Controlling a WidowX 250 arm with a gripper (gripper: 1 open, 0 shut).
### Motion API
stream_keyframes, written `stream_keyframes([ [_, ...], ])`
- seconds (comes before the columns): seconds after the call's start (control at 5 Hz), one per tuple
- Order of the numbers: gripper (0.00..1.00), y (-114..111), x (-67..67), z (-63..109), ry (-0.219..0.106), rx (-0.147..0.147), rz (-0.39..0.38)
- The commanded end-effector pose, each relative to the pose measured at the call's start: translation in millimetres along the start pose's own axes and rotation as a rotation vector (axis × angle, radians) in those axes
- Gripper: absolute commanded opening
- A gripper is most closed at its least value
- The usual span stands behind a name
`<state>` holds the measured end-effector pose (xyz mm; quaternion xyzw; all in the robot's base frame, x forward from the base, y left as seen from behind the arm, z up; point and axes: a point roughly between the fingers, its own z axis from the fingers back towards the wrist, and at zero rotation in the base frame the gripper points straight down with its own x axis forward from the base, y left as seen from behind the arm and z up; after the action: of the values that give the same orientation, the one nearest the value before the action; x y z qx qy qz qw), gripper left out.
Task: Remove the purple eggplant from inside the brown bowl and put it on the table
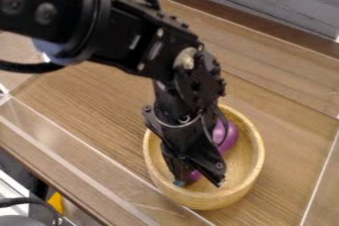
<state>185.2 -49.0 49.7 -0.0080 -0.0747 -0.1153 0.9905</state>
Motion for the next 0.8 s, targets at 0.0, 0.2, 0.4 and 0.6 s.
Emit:
stream_keyframes([
  [0.0,0.0,5,8.4,6.0,-0.018,-0.022,-0.091],
  [0.2,0.0,9,0.6,20.0,-0.02,-0.035,-0.092],
  [0.4,0.0,15,-3.7,40.1,-0.036,-0.043,-0.081],
  [0.6,1.0,14,2.7,43.8,-0.033,-0.036,-0.057],
])
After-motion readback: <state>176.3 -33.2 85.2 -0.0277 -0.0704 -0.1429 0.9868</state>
